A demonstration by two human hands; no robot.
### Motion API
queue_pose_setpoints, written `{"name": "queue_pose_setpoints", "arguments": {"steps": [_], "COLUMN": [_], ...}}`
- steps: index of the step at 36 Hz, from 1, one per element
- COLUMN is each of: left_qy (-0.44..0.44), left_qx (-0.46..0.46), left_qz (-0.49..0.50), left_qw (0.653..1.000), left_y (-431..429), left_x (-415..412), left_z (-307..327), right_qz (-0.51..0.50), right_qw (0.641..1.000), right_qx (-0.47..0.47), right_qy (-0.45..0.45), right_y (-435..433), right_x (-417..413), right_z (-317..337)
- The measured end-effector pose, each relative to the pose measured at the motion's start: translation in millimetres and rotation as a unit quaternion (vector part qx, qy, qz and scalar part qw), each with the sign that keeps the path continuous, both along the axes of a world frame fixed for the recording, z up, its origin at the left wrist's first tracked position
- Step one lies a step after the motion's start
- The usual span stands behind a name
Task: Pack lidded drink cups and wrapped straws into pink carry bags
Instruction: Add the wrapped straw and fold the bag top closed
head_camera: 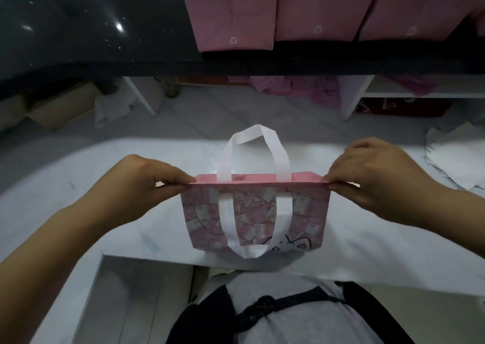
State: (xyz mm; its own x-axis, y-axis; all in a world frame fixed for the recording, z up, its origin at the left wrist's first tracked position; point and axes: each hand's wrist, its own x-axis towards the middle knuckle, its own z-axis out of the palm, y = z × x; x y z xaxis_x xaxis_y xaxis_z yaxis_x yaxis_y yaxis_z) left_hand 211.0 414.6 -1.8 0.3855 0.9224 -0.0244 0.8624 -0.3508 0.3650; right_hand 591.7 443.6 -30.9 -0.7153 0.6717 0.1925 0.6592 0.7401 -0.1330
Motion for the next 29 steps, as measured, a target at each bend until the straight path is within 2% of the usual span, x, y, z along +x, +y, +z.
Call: {"name": "queue_pose_setpoints", "arguments": {"steps": [4,10,15,19,24,27,29], "left_qy": [-0.033,-0.049,-0.117,-0.186,-0.243,-0.273,-0.287], "left_qx": [0.02,0.066,0.098,0.086,0.04,0.022,0.008], "left_qz": [0.068,0.106,0.16,0.227,0.314,0.36,0.395], "left_qw": [0.997,0.991,0.975,0.952,0.917,0.892,0.873], "left_y": [-8.0,-33.7,-63.8,-84.4,-108.0,-117.7,-120.0], "left_x": [5.5,22.7,58.1,87.2,117.0,130.0,138.1], "left_z": [-3.7,-16.4,-29.5,-37.4,-53.8,-79.7,-96.1], "right_qz": [-0.033,-0.087,-0.127,-0.079,0.012,0.013,-0.02], "right_qw": [0.999,0.993,0.964,0.922,0.865,0.852,0.87], "right_qx": [0.01,-0.017,-0.134,-0.262,-0.385,-0.392,-0.344], "right_qy": [0.024,0.083,0.191,0.274,0.323,0.346,0.353], "right_y": [25.3,69.1,100.0,112.3,103.6,85.3,68.5], "right_x": [-0.7,-16.1,-47.8,-77.6,-95.3,-84.3,-65.9], "right_z": [-4.8,-14.1,-23.7,-24.8,-36.8,-47.6,-58.3]}}
